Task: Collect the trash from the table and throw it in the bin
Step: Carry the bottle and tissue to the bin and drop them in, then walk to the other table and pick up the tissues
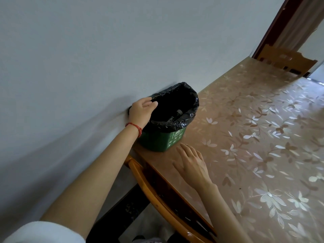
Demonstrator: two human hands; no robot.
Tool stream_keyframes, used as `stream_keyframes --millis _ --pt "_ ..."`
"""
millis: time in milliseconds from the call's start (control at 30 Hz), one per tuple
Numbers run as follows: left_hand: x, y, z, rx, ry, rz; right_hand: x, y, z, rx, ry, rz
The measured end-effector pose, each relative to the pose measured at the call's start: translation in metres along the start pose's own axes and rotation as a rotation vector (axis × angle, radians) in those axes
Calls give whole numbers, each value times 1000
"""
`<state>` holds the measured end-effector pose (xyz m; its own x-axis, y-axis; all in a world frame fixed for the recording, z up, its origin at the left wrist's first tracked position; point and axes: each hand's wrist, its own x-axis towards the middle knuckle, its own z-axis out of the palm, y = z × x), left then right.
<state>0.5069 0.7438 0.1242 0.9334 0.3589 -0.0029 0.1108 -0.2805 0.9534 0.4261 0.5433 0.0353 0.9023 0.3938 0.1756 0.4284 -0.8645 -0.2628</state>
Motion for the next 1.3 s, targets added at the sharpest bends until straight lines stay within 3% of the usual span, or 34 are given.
stream_keyframes --millis 133,267,567,867,1300 --pt "-30 -22 -13 149 -29 122 1 -2 3 2 -25 -7" --pt "-65 -50 -27 368 42 315 -1 -7 5 12 -42 -4" --pt "-103 -102 -34 852 -184 459 -29 -7 11 -32 -70 97" --pt "-126 -116 -3 892 -397 516 -84 10 4 -86 -64 269" --pt "-146 -89 88 936 -551 632 -152 74 -20 -68 -48 469"
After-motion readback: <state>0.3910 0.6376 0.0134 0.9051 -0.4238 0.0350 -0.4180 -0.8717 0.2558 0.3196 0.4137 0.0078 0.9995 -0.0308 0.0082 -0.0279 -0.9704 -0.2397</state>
